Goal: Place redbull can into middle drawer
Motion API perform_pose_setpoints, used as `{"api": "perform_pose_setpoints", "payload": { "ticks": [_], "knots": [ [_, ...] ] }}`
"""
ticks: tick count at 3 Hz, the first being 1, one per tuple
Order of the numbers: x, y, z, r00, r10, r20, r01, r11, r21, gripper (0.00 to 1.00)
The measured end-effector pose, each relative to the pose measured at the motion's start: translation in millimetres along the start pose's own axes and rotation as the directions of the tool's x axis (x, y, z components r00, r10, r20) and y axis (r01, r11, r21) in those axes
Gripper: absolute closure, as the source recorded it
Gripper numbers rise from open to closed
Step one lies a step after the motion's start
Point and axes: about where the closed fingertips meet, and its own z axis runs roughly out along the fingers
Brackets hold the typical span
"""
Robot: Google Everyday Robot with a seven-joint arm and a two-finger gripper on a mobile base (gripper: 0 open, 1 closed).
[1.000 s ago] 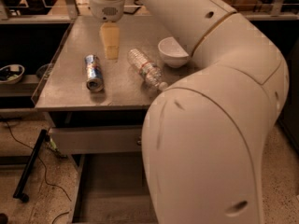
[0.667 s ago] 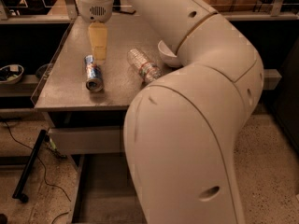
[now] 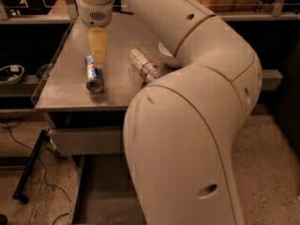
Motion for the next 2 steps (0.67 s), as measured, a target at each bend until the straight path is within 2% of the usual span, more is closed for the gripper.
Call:
{"api": "perform_pose_setpoints", "payload": {
  "ticks": [1,2],
  "knots": [
    [0.0,0.0,26.7,1.0,0.016,0.012,-0.016,0.9996,-0.023,0.0],
    [0.0,0.1,26.8,1.0,0.016,0.013,-0.016,0.9996,-0.023,0.0]
  ]
}}
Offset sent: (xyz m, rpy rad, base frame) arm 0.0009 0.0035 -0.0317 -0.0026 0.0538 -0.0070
